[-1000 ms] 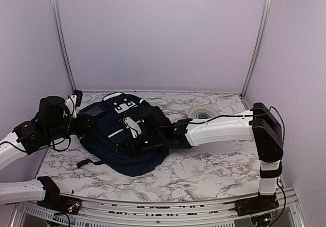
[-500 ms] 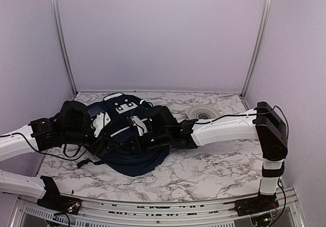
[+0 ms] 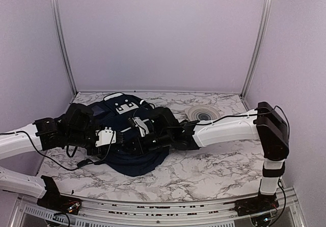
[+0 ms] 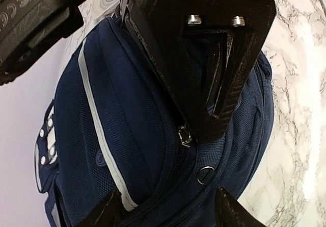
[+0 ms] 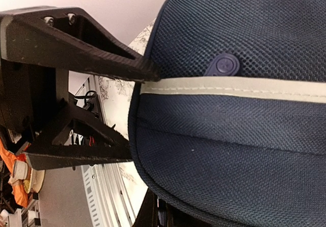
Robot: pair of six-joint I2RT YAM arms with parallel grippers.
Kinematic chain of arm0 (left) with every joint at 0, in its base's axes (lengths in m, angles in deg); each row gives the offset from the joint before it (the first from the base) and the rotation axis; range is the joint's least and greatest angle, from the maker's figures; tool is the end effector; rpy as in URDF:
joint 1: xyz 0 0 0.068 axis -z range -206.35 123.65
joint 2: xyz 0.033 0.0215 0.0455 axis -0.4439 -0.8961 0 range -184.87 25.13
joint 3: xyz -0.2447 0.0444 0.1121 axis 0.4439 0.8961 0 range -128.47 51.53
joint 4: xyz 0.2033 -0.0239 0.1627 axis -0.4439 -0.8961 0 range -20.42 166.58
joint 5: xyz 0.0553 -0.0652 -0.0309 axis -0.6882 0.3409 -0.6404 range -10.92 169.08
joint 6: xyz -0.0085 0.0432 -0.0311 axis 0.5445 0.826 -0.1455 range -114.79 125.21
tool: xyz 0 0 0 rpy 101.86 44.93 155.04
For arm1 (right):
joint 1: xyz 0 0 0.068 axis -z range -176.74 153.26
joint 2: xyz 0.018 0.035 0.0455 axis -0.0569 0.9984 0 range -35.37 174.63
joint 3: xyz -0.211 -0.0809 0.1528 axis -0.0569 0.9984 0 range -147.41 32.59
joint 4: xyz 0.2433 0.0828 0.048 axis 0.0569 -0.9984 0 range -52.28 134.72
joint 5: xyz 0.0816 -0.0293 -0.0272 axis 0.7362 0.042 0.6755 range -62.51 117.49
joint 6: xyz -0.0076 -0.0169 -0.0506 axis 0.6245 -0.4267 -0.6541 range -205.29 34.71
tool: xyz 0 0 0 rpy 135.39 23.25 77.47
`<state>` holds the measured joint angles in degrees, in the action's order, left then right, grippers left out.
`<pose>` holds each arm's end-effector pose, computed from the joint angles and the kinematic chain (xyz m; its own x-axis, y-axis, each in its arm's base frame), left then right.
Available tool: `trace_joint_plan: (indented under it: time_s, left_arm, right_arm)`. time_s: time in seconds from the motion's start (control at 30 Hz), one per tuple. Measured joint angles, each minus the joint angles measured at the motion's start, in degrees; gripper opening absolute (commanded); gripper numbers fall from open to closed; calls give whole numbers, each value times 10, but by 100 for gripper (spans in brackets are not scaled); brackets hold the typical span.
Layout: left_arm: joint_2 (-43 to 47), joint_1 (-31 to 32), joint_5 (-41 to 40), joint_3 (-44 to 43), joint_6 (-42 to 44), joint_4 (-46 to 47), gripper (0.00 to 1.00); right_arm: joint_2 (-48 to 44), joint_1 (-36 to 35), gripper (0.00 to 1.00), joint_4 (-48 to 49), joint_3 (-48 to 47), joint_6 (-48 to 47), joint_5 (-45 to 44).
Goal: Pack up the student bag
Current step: Hold the upper front pocket of the student bag, then zip the upper front pocket of the student bag.
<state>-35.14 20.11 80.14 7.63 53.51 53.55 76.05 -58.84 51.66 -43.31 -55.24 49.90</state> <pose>0.1551 -0.1641 0.2617 0.2577 0.8126 -0.5228 0.8152 0.1077 0.5691 0.1959 0.3991 0.2146 -0.6813 -0.2977 -0.6688 -0.7308 0.3300 0.5975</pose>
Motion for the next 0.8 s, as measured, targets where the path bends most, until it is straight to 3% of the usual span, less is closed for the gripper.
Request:
trace_joint_plan:
  time_s: [0.27, 0.4, 0.5, 0.8]
  left_arm:
    - [-6, 0, 12, 5, 41, 36, 43]
    - [-15, 0, 33, 5, 57, 52, 24]
    - [-31, 0, 37, 4, 69, 60, 1]
    - [-8, 0, 23, 2, 83, 47, 0]
  right_arm:
    - [-3, 0, 0, 3, 4, 1, 2]
    - [-4, 0, 0, 3, 4, 3, 3]
    - [-4, 0, 0, 0, 5, 4, 2]
    - [-49, 11, 0, -37, 22, -2, -21]
